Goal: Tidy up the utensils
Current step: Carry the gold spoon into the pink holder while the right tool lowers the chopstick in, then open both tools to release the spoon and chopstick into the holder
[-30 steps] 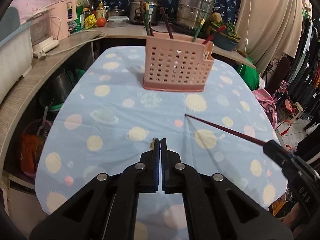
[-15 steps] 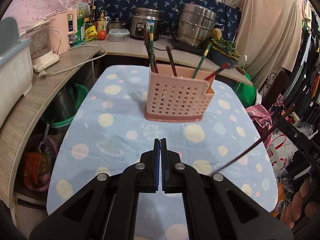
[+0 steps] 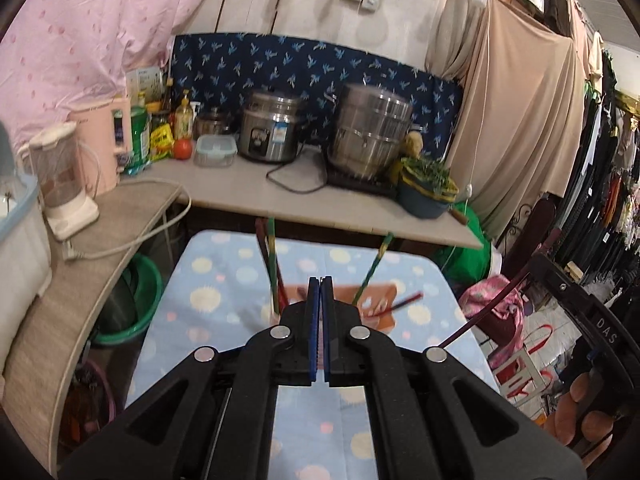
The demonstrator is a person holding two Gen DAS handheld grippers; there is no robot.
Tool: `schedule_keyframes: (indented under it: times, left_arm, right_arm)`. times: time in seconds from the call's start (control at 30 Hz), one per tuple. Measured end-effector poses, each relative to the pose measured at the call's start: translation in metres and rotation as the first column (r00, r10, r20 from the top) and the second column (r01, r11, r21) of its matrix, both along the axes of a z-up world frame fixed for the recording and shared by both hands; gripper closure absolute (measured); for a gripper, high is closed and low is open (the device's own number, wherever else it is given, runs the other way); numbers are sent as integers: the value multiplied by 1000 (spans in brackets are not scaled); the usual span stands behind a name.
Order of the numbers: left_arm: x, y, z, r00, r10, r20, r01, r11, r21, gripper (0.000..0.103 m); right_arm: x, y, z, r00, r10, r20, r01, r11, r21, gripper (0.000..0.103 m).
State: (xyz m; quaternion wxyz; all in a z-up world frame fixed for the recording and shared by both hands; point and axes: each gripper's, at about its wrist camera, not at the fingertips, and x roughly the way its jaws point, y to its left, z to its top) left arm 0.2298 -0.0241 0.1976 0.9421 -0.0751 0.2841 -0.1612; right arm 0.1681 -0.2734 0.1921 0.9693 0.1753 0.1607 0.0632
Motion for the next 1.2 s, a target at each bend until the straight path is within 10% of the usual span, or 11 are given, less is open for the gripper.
schedule_keyframes:
  times: [0.4, 1.1, 1.2]
  left_arm:
    - [65, -10, 18, 999, 28, 31, -27, 999, -23, 102]
    - [116, -21, -71, 989, -9, -149, 4, 999, -35, 102]
    - [115, -18, -76, 988, -4, -153, -2, 999, -41, 88]
  right_arm:
    - [72, 3, 19, 998, -40, 44, 40, 999, -3, 96]
    - [119, 28, -48, 994, 11, -112, -19, 998, -65, 96]
    - [120, 31, -51, 993, 7, -120, -17, 996, -83, 95]
